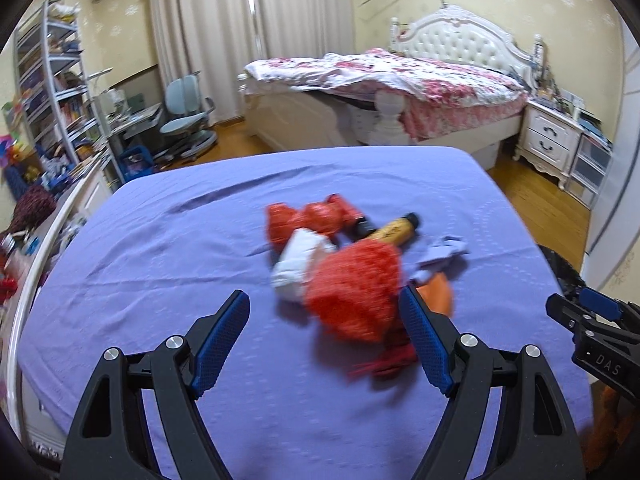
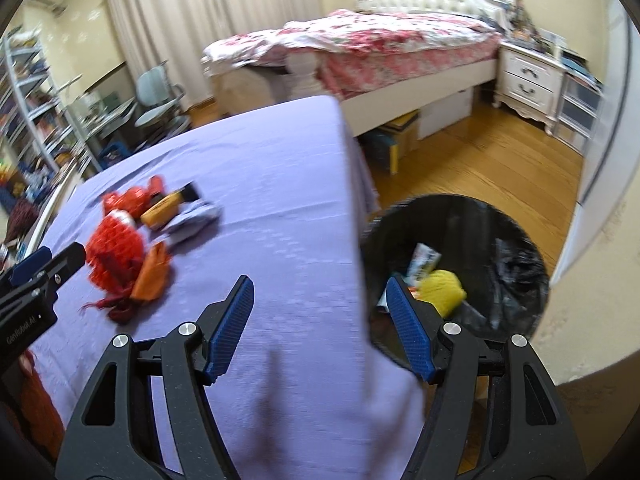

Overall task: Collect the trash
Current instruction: 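Move the right gripper to the orange plastic piece and close on it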

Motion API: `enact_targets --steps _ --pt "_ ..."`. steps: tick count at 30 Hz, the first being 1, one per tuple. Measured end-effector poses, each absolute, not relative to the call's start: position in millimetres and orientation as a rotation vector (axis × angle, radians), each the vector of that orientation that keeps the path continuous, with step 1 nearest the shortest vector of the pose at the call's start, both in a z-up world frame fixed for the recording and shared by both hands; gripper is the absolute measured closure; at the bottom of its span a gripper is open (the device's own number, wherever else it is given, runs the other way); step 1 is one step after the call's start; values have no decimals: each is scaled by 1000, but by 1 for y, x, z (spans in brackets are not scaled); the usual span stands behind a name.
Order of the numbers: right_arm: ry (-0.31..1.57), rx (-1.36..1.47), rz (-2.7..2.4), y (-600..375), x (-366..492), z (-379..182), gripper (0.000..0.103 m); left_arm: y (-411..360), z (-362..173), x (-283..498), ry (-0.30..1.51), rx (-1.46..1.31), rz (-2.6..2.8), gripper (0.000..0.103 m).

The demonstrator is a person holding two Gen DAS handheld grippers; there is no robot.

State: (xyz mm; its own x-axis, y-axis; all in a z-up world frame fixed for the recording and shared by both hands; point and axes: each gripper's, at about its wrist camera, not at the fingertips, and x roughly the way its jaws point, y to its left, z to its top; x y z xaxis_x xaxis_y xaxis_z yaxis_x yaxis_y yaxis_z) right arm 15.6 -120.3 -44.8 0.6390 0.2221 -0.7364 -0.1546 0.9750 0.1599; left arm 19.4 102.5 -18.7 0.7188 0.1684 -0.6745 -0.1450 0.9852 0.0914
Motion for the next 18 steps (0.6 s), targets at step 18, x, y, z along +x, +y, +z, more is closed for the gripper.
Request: enact_targets --steps 18 --pt "885 17 340 -31 25 -46 36 208 -43 -5 798 -41 391 26"
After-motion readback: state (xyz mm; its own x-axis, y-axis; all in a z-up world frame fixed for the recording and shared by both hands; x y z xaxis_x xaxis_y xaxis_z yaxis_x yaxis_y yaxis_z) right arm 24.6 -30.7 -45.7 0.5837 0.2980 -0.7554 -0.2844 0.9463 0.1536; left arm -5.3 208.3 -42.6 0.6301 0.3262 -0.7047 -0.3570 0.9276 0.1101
